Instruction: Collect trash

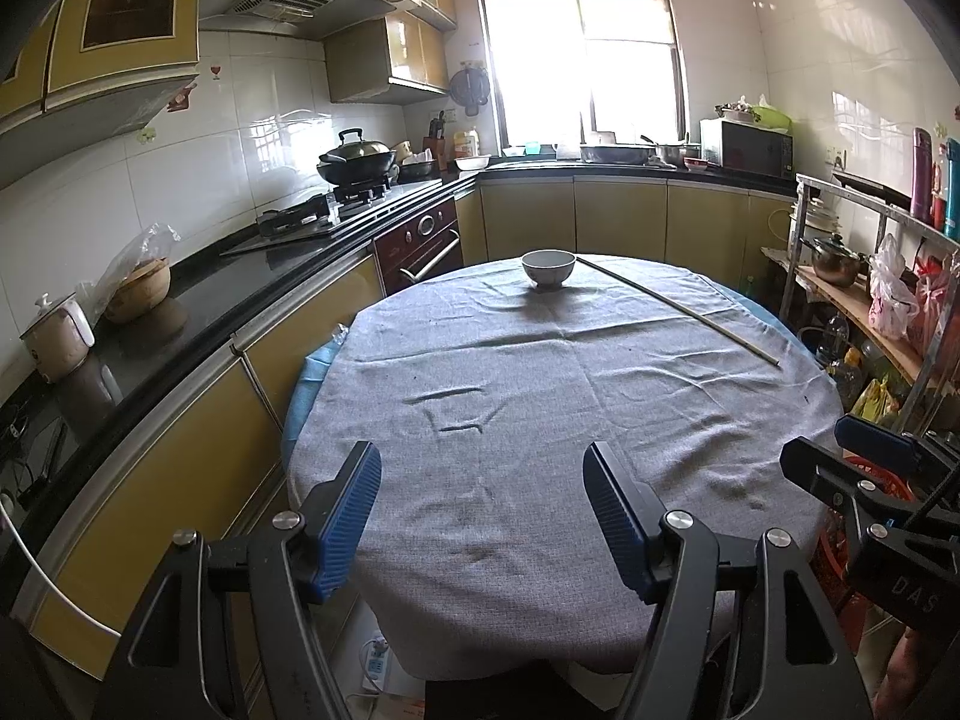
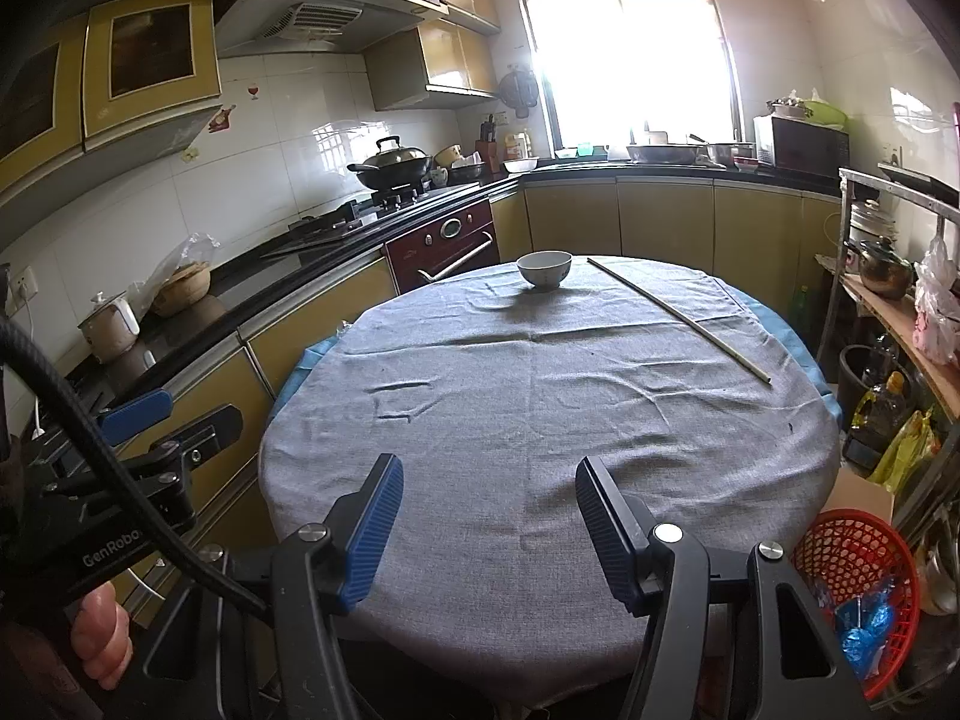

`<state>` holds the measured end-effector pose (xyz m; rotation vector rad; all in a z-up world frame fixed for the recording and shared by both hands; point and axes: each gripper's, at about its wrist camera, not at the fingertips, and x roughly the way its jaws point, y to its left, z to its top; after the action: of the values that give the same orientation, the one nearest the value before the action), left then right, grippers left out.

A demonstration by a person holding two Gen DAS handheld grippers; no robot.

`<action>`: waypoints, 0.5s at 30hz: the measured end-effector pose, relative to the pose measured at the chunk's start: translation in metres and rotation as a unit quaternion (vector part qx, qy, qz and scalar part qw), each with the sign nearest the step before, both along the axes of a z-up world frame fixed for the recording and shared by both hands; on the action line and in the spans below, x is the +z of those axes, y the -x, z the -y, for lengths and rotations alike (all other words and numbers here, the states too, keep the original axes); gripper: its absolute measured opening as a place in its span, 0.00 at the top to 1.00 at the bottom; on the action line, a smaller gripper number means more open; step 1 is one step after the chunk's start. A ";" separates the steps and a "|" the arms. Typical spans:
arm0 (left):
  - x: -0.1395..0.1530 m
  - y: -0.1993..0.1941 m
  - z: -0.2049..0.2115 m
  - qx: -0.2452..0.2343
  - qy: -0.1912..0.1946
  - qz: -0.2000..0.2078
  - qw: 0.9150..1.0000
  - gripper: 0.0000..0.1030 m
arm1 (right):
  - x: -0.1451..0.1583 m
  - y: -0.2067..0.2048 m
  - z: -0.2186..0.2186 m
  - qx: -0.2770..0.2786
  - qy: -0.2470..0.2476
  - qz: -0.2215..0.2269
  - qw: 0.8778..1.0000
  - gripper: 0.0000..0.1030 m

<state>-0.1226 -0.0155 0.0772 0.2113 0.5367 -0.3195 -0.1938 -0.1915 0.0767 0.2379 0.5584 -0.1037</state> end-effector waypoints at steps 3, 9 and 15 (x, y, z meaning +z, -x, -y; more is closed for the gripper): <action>0.000 0.000 0.000 0.001 0.000 0.000 1.000 0.31 | 0.000 0.000 0.000 0.000 0.000 0.000 1.000 0.38; -0.001 -0.001 0.000 0.002 0.000 -0.001 1.000 0.31 | 0.000 0.000 0.000 0.000 -0.001 -0.001 1.000 0.38; -0.004 -0.002 -0.001 0.003 0.000 -0.005 1.000 0.31 | 0.000 -0.001 0.000 0.000 -0.001 -0.001 1.000 0.38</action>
<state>-0.1207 -0.0142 0.0734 0.2080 0.5464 -0.3139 -0.1931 -0.1916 0.0765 0.2396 0.5614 -0.1029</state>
